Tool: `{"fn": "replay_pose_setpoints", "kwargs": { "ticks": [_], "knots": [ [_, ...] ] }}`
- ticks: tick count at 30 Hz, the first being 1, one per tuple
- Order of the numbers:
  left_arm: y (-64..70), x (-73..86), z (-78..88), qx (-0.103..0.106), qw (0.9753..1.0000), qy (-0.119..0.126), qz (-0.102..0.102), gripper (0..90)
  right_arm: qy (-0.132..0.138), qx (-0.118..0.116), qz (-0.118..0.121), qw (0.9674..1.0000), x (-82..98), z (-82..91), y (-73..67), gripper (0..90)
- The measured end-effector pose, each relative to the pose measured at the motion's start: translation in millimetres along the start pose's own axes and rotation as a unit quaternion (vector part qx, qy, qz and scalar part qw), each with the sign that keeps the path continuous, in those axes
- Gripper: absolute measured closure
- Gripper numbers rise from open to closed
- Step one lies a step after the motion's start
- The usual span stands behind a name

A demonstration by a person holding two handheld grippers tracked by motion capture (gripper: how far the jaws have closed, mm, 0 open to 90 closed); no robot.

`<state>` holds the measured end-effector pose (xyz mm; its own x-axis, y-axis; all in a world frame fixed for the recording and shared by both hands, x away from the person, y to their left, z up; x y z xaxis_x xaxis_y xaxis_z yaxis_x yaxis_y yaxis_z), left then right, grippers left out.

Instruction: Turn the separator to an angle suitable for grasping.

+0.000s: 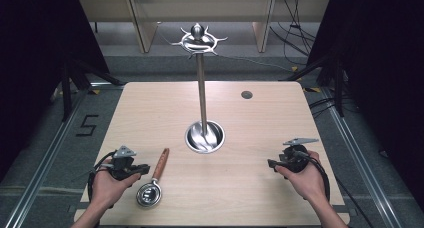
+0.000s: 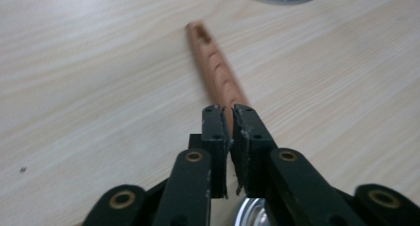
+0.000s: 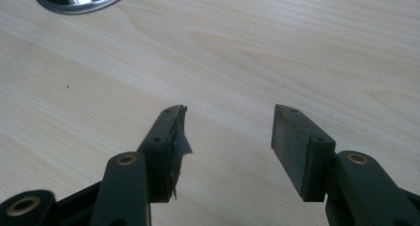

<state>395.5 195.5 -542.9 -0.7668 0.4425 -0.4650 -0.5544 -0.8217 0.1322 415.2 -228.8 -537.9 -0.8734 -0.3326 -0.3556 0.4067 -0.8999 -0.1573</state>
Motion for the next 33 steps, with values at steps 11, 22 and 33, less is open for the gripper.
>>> {"fn": "replay_pose_setpoints", "kwargs": {
  "ticks": [11,22,33],
  "knots": [
    [44.1,-27.3,-27.6,0.017,0.9910,-0.113,-0.070,89.3,0.004,0.013,-0.010,0.9999,1.9,-1.3,2.4,47.9],
    [28.6,-48.2,-52.3,-0.030,0.9859,-0.162,-0.029,89.4,0.017,-0.015,0.000,0.9997,1.3,-3.3,5.9,47.6],
    [20.4,-51.6,-70.7,-0.050,0.9805,-0.190,0.009,89.4,0.014,0.000,-0.021,0.9997,1.8,-3.5,3.4,47.9]
  ]
}}
Point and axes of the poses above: each handheld gripper's, and its own axes: z roughly backward along the jaws, x roughly out of its underside, y roughly to its right, the point moved 10 cm from there along -z, roughly forward along the jaws, and after that the axes turned 14 degrees about -y, right-handed, at the moved point
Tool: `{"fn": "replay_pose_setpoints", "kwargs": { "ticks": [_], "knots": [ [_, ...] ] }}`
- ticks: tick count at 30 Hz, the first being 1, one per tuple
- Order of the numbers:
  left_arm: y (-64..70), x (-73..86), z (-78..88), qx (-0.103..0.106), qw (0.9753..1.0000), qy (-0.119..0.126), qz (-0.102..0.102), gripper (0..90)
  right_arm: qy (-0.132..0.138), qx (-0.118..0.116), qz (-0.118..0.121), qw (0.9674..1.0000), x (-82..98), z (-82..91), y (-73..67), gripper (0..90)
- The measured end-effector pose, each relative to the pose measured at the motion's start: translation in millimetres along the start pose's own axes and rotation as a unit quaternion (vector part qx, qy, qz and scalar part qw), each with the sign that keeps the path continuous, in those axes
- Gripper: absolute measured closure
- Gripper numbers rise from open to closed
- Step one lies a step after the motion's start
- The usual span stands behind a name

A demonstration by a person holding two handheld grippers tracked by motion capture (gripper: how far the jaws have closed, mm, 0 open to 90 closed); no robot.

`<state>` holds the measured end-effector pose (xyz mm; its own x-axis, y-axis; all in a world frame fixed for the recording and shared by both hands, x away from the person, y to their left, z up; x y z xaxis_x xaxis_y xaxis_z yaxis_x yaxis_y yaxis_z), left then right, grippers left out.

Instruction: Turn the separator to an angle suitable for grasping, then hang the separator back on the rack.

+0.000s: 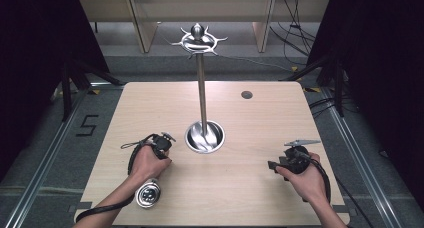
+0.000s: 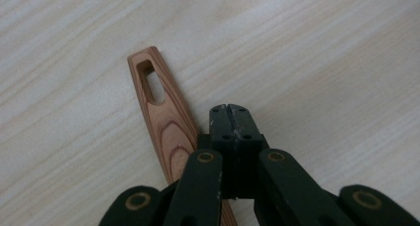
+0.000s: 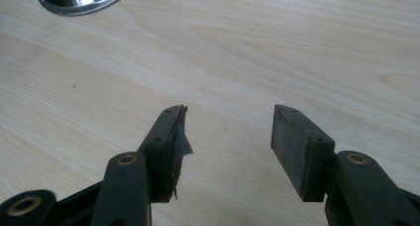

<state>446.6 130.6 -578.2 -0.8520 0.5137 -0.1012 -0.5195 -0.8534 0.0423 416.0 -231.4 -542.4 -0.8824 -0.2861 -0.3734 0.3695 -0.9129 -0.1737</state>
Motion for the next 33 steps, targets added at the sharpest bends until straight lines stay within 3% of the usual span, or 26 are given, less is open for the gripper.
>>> {"fn": "replay_pose_setpoints", "kwargs": {
  "ticks": [1,2,3,7,8,9,10,11,12,13,14,15,16,18,19,20,21,22,23,25,29,30,31,33],
  "knots": [
    [-4.5,-2.2,-0.1,-0.012,0.9997,-0.002,-0.021,89.4,-0.015,0.010,0.001,0.9998,2.5,1.4,1.8,47.9],
    [-5.3,-3.3,0.1,-0.017,0.9998,-0.004,-0.012,89.4,-0.025,-0.009,0.022,0.9994,3.7,2.2,1.1,47.9],
    [-9.5,-5.4,-0.1,-0.026,0.9996,-0.001,-0.012,89.4,-0.019,-0.016,0.025,0.9994,2.3,1.2,0.5,47.9],
    [-17.6,-6.5,0.5,-0.035,0.9994,-0.001,0.003,89.4,-0.017,-0.022,0.021,0.9994,2.1,1.2,-0.8,48.1],
    [-18.9,-6.3,0.5,-0.033,0.9993,-0.002,0.017,89.4,-0.018,-0.022,0.023,0.9993,2.5,0.9,-0.8,48.2],
    [-24.4,-7.0,1.0,-0.039,0.9992,0.000,0.002,89.4,-0.018,-0.020,0.022,0.9994,2.8,0.5,-0.8,48.2],
    [-27.3,-5.6,1.1,-0.041,0.9991,-0.004,0.006,89.4,-0.018,-0.020,0.022,0.9994,2.8,0.5,-0.8,48.2],
    [-30.9,-3.9,0.4,-0.042,0.9989,-0.003,0.023,89.4,-0.008,-0.014,-0.001,0.9999,2.1,0.0,-3.5,48.1],
    [-30.9,-3.9,0.4,-0.042,0.9989,-0.003,0.023,89.4,-0.008,-0.014,-0.001,0.9999,2.1,0.0,-3.5,48.1],
    [-29.9,-1.2,0.2,-0.031,0.9987,-0.006,0.041,89.4,-0.008,-0.014,-0.001,0.9999,1.9,0.0,-3.5,48.2],
    [-32.9,0.0,1.5,-0.034,0.9991,-0.006,0.025,89.4,-0.007,-0.014,-0.002,0.9999,1.7,0.1,-3.5,48.2],
    [-35.9,-0.1,6.0,-0.025,0.9996,0.009,0.013,89.3,-0.008,-0.026,0.001,0.9996,1.8,-0.1,-4.8,49.2],
    [-35.9,-0.1,6.0,-0.025,0.9996,0.009,0.013,89.1,-0.008,-0.026,0.001,0.9996,1.8,-0.1,-4.8,49.2],
    [-36.6,1.7,14.8,-0.024,0.9989,0.021,0.033,88.7,-0.003,-0.022,-0.003,0.9998,1.0,0.9,-4.4,49.2],
    [-39.9,6.4,26.1,-0.027,0.9980,0.029,0.048,83.1,-0.008,-0.047,0.004,0.9989,1.7,2.3,-7.7,49.3],
    [-39.9,6.4,26.1,-0.027,0.9980,0.029,0.048,79.0,-0.008,-0.047,0.004,0.9989,1.7,2.3,-7.7,49.3],
    [-42.8,10.3,34.3,-0.026,0.9960,0.047,0.072,74.8,-0.007,-0.049,0.003,0.9988,1.7,2.4,-8.1,49.2],
    [-42.8,10.3,34.3,-0.026,0.9960,0.047,0.072,70.7,-0.007,-0.049,0.003,0.9988,1.7,2.4,-8.1,49.2],
    [-45.8,16.8,38.6,-0.026,0.9943,0.056,0.087,67.4,-0.007,-0.046,0.004,0.9989,1.4,2.0,-7.0,49.3],
    [-47.0,21.2,39.6,-0.026,0.9939,0.060,0.089,64.9,-0.006,-0.051,0.001,0.9987,1.0,2.9,-8.1,49.3],
    [-48.9,38.7,42.5,-0.021,0.9906,0.076,0.112,50.9,-0.003,-0.045,0.003,0.9990,-0.9,4.2,-5.8,49.4],
    [-49.8,41.8,42.6,-0.025,0.9880,0.080,0.130,48.5,-0.004,-0.046,0.001,0.9989,-0.5,4.6,-5.5,49.4],
    [-52.3,46.2,42.4,-0.028,0.9887,0.077,0.125,46.6,-0.003,-0.048,0.000,0.9988,0.0,5.4,-5.2,49.5],
    [-52.6,53.7,37.6,-0.016,0.9870,0.067,0.145,42.0,0.000,-0.047,-0.003,0.9989,1.5,7.9,-2.3,49.6]
  ]
}}
Point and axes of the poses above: each handheld gripper's, and its own axes: z roughly backward along the jaws, x roughly out of its underside, y roughly to its right, the point moved 10 cm from there along -z, roughly forward along the jaws, and after that the axes turned 14 degrees about -y, right-handed, at the moved point
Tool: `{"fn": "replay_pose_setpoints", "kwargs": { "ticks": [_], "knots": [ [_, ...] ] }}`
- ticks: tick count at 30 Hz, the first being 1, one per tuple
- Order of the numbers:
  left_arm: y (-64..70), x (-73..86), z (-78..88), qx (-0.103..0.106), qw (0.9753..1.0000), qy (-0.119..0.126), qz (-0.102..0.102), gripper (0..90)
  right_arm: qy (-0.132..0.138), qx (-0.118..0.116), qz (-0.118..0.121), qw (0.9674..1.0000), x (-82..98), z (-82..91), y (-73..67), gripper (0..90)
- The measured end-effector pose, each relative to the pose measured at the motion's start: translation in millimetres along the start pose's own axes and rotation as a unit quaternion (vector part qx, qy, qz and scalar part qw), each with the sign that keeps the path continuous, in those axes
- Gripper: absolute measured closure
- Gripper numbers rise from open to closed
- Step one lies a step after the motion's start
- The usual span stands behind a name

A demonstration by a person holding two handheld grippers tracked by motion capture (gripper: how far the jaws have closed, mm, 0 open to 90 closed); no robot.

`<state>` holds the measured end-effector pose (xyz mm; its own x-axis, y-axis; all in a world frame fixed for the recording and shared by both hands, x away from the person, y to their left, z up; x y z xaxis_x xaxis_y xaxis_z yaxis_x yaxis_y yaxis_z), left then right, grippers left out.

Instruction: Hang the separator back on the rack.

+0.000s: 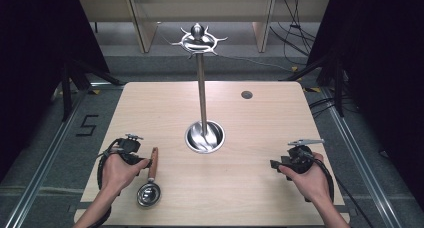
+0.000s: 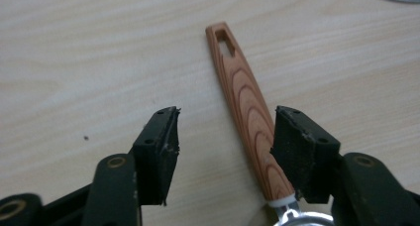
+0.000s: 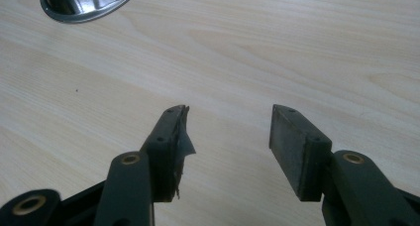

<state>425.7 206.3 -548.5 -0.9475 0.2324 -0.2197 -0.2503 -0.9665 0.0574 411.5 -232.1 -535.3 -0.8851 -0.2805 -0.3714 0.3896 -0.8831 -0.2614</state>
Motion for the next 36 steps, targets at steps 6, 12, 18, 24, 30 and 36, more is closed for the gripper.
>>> {"fn": "replay_pose_setpoints", "kwargs": {
  "ticks": [6,12,18,24,30,36],
  "knots": [
    [0.8,3.9,-5.3,0.012,0.9994,-0.025,0.022,38.9,0.004,0.002,-0.002,1.0000,-1.1,1.2,4.4,49.6],
    [-2.1,4.7,-10.1,0.007,0.9991,-0.040,0.014,37.2,0.007,0.028,-0.015,0.9995,-1.6,2.2,9.9,49.5],
    [0.7,9.4,-15.1,0.016,0.9977,-0.064,0.018,37.5,0.031,0.037,0.001,0.9988,-7.3,2.7,10.2,49.1],
    [2.5,9.2,-9.1,0.021,0.9961,-0.083,0.020,41.2,0.024,0.029,0.003,0.9993,-4.0,1.3,8.0,48.8],
    [13.3,8.2,-14.3,0.025,0.9936,-0.109,0.017,44.0,0.013,0.017,0.006,0.9997,-3.5,1.2,8.1,48.9],
    [24.6,9.6,-19.4,0.031,0.9904,-0.132,0.024,48.6,-0.001,0.015,-0.003,0.9999,-1.1,0.3,4.8,48.5]
  ]
}}
Point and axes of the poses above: each handheld gripper's, and its own axes: z roughly backward along the jaws, x roughly out of its underside, y roughly to its right, the point moved 10 cm from there along -z, roughly forward along the jaws, and after that the axes turned 14 degrees about -y, right-handed, at the moved point
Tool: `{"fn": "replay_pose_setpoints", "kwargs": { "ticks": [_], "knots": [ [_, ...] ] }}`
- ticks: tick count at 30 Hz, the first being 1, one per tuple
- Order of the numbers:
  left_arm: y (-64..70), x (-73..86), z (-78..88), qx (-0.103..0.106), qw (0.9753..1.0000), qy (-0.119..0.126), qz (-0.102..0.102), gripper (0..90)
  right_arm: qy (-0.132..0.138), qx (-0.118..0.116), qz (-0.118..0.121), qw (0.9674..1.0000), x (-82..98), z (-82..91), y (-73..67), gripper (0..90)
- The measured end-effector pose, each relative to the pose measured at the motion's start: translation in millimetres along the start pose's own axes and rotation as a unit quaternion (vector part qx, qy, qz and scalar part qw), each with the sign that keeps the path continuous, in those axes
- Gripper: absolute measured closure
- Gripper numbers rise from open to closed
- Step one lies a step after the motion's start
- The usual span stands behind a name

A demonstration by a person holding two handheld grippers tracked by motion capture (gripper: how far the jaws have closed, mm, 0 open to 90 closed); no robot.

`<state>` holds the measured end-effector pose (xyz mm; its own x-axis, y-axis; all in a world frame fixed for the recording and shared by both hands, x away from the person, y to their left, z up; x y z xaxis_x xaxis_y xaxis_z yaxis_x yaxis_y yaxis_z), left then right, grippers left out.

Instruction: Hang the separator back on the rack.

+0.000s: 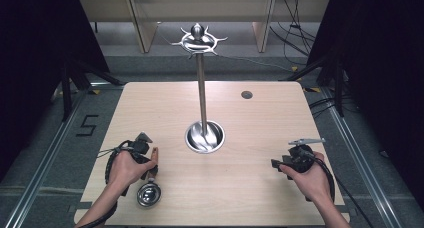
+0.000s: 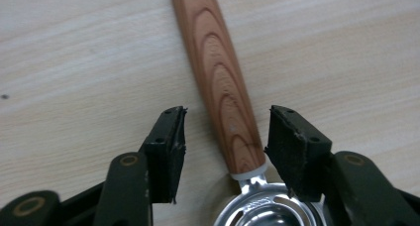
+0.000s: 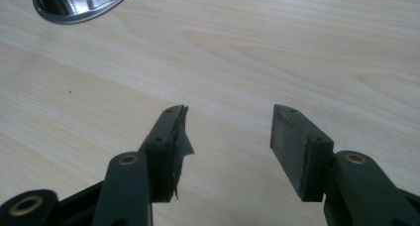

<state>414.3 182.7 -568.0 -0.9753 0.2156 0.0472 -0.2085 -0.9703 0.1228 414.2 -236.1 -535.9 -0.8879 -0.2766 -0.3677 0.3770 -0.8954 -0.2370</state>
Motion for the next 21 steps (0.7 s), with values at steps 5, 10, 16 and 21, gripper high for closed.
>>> {"fn": "replay_pose_setpoints", "kwargs": {
  "ticks": [5,10,16,21],
  "knots": [
    [-2.6,0.7,-3.4,-0.004,0.9995,-0.025,-0.019,55.5,-0.003,-0.003,0.006,1.0000,1.7,-2.5,-3.2,48.4],
    [1.3,0.7,-4.9,-0.005,0.9997,-0.025,-0.002,60.6,-0.005,0.006,0.016,0.9998,1.6,-2.8,-2.4,48.3],
    [-4.0,1.3,-6.8,-0.029,0.9990,-0.028,-0.018,63.2,-0.007,0.003,0.017,0.9998,1.4,-3.5,-2.9,48.3],
    [-3.8,2.8,-8.2,-0.048,0.9979,-0.038,-0.025,63.3,-0.008,0.006,0.022,0.9997,1.8,-4.3,-2.1,48.2]
  ]
}}
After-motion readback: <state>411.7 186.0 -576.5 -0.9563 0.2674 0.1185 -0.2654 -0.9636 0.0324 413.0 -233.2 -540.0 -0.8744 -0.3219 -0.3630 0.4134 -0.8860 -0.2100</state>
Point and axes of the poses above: each handheld gripper's, and its own axes: z roughly backward along the jaws, x roughly out of its underside, y roughly to its right, the point moved 10 cm from there along -z, roughly forward along the jaws, and after that the axes turned 14 degrees about -y, right-handed, at the moved point
